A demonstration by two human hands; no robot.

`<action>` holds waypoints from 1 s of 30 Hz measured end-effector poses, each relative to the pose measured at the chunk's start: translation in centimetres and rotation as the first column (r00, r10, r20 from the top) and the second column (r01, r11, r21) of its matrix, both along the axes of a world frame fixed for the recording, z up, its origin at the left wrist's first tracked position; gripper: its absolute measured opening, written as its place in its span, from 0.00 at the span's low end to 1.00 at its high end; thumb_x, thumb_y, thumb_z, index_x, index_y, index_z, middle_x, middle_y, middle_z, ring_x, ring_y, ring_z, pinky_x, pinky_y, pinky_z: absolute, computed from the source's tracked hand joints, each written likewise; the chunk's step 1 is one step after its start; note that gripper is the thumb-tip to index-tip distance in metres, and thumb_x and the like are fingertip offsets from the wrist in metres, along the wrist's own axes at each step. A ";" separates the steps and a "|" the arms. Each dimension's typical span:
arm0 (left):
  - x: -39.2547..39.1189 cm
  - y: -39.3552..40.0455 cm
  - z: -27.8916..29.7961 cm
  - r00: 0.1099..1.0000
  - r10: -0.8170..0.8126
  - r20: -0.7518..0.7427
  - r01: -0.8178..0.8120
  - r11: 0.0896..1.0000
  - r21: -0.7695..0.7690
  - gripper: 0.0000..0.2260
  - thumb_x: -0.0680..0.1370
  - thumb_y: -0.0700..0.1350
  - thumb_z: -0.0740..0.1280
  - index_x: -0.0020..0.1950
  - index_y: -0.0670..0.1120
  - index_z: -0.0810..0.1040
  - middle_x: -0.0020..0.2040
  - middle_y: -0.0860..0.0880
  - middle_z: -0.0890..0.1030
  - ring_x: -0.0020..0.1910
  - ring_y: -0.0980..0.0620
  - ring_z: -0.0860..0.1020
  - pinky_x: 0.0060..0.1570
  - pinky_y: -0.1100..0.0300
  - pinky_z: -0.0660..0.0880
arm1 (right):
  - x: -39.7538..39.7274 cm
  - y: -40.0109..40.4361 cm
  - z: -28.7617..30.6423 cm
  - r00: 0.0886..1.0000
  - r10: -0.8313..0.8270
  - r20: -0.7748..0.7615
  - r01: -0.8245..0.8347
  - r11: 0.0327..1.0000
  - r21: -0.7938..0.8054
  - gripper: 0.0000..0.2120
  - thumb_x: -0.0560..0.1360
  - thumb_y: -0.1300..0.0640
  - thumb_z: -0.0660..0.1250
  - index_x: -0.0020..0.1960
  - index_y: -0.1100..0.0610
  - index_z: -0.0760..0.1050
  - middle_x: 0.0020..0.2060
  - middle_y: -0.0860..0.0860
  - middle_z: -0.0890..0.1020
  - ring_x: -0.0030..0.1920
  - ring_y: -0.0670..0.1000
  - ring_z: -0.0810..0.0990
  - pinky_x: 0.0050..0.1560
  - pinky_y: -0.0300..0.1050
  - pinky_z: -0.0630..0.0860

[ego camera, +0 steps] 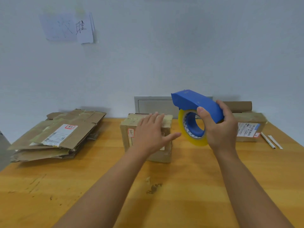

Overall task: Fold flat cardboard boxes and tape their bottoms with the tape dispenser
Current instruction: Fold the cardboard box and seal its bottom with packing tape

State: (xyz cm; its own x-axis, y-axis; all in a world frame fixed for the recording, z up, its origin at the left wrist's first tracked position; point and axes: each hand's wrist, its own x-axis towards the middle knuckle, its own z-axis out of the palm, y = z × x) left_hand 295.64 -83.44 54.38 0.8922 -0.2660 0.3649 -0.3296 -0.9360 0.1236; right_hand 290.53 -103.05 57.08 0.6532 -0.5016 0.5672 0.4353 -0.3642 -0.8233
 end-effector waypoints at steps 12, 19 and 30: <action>0.3 5.5 0.3 0.942 -0.334 0.017 0.334 0.938 -0.096 0.19 0.83 0.47 0.59 0.75 0.52 0.68 0.73 0.53 0.71 0.73 0.53 0.65 0.68 0.61 0.59 | -0.5 -1.7 -1.1 0.997 0.073 0.020 -0.074 0.994 0.075 0.40 0.65 0.30 0.70 0.70 0.50 0.73 0.58 0.40 0.78 0.56 0.40 0.78 0.46 0.29 0.76; 0.5 3.7 0.8 0.987 -0.158 -0.027 0.159 0.987 0.033 0.28 0.81 0.61 0.59 0.78 0.52 0.61 0.78 0.52 0.63 0.76 0.50 0.61 0.73 0.51 0.61 | -0.4 0.2 -3.5 0.997 0.075 -0.027 -0.073 0.994 0.081 0.41 0.65 0.31 0.70 0.72 0.51 0.71 0.59 0.39 0.76 0.56 0.37 0.77 0.46 0.26 0.73; 0.7 6.6 0.0 0.943 -0.332 -0.015 0.331 0.941 -0.070 0.23 0.83 0.55 0.60 0.78 0.53 0.64 0.78 0.53 0.64 0.78 0.53 0.57 0.74 0.58 0.50 | -0.3 1.2 -5.4 0.996 0.066 -0.065 -0.059 0.992 0.113 0.38 0.67 0.33 0.71 0.72 0.50 0.71 0.60 0.42 0.77 0.58 0.44 0.78 0.52 0.35 0.75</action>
